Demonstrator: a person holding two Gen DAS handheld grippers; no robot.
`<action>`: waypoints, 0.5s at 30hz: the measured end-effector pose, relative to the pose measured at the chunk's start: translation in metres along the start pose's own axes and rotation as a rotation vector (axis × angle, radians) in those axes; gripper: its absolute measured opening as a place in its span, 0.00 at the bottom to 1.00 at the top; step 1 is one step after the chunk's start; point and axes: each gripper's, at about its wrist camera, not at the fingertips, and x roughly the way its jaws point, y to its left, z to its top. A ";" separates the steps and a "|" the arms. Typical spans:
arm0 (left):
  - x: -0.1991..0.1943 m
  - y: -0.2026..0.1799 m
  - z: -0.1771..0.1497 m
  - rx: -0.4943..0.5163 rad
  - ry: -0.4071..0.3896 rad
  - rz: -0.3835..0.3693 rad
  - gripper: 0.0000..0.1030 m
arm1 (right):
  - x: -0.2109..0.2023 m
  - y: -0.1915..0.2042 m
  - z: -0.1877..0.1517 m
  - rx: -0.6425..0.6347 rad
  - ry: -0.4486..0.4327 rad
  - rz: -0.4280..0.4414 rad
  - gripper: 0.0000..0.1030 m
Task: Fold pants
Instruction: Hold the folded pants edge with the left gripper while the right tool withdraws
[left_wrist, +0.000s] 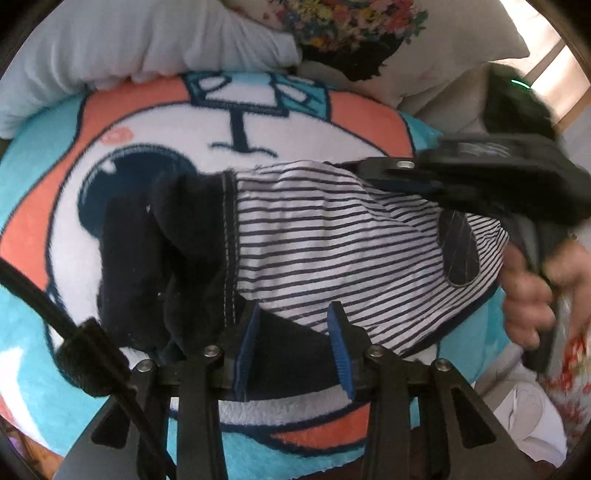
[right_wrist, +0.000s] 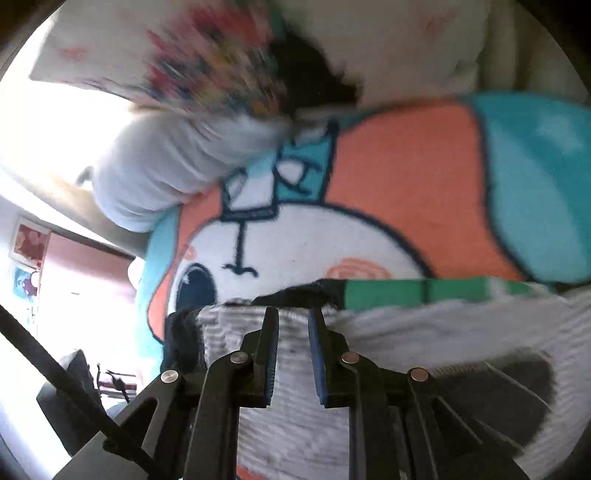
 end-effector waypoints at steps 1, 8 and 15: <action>0.000 0.001 0.000 0.002 -0.001 -0.005 0.35 | 0.013 -0.001 0.007 0.002 0.020 -0.043 0.16; -0.003 0.005 -0.003 0.015 0.002 -0.042 0.37 | 0.019 0.019 0.037 -0.072 -0.094 -0.225 0.14; -0.007 0.010 -0.004 -0.004 0.007 -0.089 0.37 | -0.019 0.020 -0.019 -0.061 -0.132 -0.180 0.21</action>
